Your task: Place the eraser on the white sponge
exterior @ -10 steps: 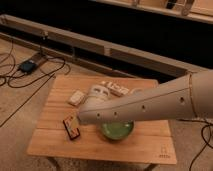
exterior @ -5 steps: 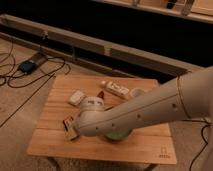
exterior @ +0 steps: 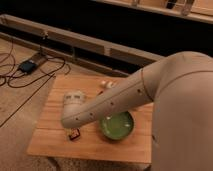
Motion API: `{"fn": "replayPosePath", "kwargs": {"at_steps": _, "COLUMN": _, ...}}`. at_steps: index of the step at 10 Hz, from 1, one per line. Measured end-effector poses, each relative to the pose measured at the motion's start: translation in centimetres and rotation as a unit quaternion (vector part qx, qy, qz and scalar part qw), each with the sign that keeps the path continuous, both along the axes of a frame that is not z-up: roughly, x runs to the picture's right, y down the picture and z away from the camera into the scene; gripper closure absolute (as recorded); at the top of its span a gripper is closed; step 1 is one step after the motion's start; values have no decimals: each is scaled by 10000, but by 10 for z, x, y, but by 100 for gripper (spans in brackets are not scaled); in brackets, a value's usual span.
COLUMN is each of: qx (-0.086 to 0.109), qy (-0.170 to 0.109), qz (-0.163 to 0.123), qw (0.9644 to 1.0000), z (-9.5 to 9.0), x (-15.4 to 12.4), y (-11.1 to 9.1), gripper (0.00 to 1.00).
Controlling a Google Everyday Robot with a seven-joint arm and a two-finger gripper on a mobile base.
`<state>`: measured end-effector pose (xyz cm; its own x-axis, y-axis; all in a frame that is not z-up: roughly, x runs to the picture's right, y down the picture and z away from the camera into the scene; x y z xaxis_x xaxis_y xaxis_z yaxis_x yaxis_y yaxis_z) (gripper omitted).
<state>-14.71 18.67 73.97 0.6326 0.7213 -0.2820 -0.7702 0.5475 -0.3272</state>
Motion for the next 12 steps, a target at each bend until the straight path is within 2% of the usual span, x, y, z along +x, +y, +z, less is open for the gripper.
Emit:
{"fn": "replayPosePath", "kwargs": {"at_steps": 3, "qx": -135, "qy": 268, "qz": -6, "qw": 9995, "z": 18, "x": -34, "y": 4, "gripper": 20}}
{"fn": "replayPosePath", "kwargs": {"at_steps": 6, "qx": -362, "qy": 252, "qz": 102, "qw": 9990, "z": 30, "x": -64, "y": 12, "gripper": 20}}
{"fn": "replayPosePath", "kwargs": {"at_steps": 9, "qx": -614, "qy": 206, "qz": 99, "qw": 9979, "z": 44, "x": -71, "y": 19, "gripper": 20}}
{"fn": "replayPosePath", "kwargs": {"at_steps": 12, "qx": -715, "qy": 247, "qz": 95, "qw": 9971, "z": 63, "x": -68, "y": 20, "gripper": 20}}
